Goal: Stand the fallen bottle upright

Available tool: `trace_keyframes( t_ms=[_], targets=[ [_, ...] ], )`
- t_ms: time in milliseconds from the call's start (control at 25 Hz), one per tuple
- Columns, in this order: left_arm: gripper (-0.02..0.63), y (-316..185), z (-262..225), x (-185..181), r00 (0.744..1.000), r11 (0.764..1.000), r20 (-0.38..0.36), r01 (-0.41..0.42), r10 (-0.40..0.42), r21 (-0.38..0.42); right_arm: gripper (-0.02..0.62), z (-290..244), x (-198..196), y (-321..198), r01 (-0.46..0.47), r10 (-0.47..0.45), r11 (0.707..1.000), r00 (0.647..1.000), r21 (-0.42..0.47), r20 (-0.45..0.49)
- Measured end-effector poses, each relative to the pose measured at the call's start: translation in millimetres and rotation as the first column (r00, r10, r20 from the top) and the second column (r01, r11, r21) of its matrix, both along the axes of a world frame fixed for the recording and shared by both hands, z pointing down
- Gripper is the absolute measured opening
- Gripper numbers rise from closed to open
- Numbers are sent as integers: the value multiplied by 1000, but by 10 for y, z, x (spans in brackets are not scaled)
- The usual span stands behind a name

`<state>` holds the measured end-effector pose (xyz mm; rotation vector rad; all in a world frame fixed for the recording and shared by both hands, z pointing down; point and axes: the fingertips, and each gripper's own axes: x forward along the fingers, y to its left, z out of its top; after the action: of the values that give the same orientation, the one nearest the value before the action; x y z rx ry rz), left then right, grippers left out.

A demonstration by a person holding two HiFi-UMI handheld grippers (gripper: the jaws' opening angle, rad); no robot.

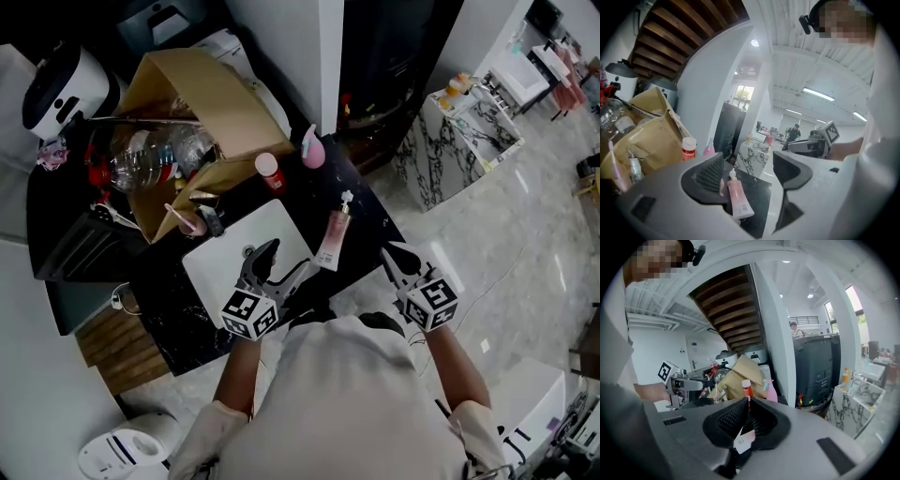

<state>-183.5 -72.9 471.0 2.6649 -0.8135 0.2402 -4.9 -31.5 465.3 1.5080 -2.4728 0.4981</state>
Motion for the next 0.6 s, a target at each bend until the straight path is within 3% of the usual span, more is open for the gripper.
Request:
trace_keyframes(
  t_ms=[600],
  targets=[
    [325, -266, 295, 115, 1000, 997, 23, -14, 15, -72, 37, 226, 87, -271, -9, 8, 997, 1000, -71, -24]
  ],
)
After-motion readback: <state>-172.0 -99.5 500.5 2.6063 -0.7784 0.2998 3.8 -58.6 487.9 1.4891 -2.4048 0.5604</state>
